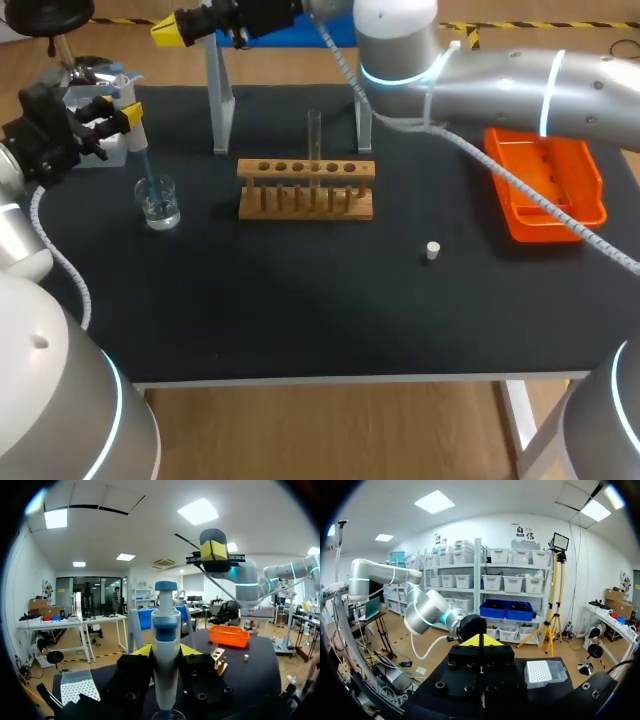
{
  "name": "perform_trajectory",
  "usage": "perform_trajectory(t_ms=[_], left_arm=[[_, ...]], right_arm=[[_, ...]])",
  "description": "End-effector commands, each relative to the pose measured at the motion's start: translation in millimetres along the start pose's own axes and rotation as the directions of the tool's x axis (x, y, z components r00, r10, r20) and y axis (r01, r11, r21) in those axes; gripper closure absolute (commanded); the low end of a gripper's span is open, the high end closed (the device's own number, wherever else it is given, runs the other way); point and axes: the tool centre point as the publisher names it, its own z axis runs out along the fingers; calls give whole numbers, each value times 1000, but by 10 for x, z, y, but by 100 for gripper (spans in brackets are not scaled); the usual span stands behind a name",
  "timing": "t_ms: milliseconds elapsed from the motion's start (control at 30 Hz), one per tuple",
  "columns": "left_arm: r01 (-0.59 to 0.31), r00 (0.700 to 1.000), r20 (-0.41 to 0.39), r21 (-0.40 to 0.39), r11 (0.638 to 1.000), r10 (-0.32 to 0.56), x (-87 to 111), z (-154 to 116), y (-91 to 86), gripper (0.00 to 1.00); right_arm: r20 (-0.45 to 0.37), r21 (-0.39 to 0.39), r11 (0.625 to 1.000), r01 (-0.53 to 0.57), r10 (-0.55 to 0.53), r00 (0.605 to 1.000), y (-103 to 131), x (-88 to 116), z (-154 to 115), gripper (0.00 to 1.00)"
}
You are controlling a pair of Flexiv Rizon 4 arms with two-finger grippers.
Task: Invert the test tube, pick up the pipette, mount the tip to pipette, aspirate from beaker and dispense into the tube, eject the tip, return the pipette, and cap with the stopper.
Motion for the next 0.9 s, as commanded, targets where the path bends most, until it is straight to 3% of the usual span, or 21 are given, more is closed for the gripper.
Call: perform_trajectory(t_ms=[33,533,900], left_arm=[[-1,1000,3,1,1000,1,3,10,3,100],[-1,1000,3,1,1000,1,3,10,3,100],[-1,1000,3,1,1000,1,3,10,3,100]], right_arm=[[-43,-36,999,-6,4,999,-30,-91,100,100],[-44,-149,989,-6,-1,999,-10,-136,323,100],[-53,-179,984,-3,-6,999,-22,-179,461,100]])
